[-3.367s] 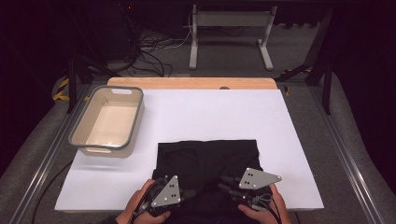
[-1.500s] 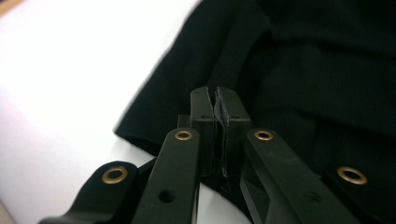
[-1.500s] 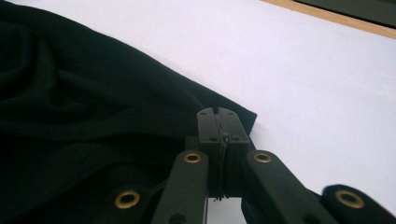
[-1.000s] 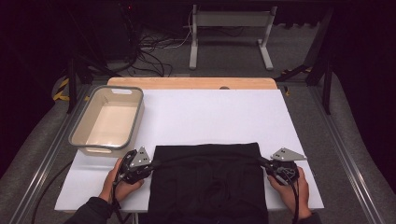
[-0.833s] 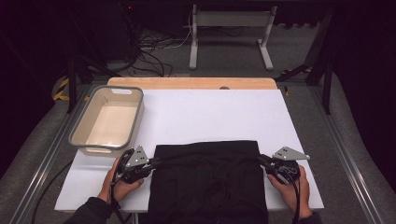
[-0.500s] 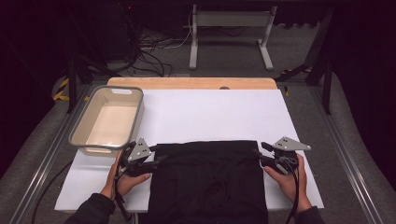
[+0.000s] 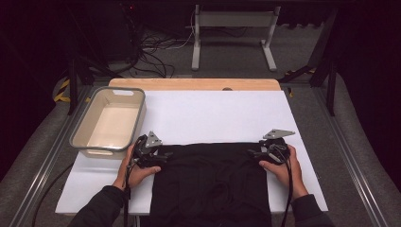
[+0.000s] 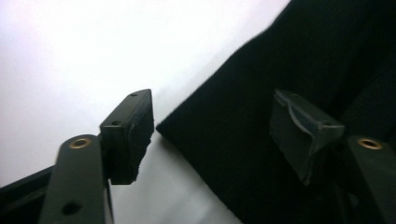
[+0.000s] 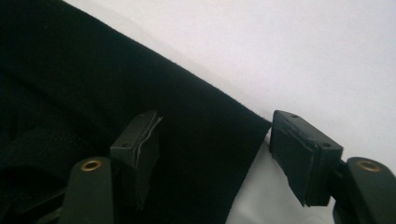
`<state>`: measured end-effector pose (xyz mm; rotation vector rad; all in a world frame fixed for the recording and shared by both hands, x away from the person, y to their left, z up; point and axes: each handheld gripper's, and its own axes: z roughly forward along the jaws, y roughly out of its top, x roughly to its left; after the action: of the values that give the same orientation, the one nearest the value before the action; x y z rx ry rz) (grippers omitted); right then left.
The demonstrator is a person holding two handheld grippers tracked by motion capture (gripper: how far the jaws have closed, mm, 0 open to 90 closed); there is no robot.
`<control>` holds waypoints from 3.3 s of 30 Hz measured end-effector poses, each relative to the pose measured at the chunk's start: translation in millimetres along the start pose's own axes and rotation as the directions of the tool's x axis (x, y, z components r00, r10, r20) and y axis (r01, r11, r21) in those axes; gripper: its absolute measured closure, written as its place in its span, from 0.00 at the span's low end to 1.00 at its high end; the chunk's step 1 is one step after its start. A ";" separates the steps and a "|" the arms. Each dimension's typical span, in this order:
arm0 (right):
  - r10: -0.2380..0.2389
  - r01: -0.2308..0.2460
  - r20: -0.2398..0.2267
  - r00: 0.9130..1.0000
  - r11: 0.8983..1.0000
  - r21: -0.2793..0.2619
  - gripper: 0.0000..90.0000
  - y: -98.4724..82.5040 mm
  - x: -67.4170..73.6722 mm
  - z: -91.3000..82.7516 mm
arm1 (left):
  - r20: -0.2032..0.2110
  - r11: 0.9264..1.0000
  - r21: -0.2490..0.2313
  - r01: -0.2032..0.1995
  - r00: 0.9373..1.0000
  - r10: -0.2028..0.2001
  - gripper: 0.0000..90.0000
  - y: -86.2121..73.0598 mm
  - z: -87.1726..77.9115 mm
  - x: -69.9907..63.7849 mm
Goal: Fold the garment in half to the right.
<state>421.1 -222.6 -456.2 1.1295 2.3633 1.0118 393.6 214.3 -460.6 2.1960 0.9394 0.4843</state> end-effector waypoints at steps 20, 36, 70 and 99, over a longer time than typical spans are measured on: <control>-0.034 0.038 0.042 0.999 0.994 -0.098 0.95 -3.5 6.8 -22.2 | -0.005 0.999 -0.051 0.008 1.000 -0.008 0.96 7.3 -4.1 -5.5; 0.017 -0.001 0.119 0.993 0.990 -0.138 0.95 -16.4 -2.0 -32.9 | -0.044 0.993 -0.115 0.015 0.999 -0.020 0.96 34.5 15.6 7.1; 0.007 -0.006 0.030 1.000 1.000 -0.029 0.93 11.8 -12.5 -2.4 | 0.012 0.995 -0.037 0.089 0.996 -0.089 0.96 56.8 41.1 10.1; 0.076 -0.007 0.268 0.960 0.969 -0.246 0.66 96.9 -47.0 14.3 | -0.201 0.982 -0.112 0.152 0.964 -0.172 0.66 125.2 51.1 47.3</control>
<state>511.1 -210.6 -396.5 1.1471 1.9465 1.0486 514.7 163.8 -402.9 1.9891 1.1728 0.6785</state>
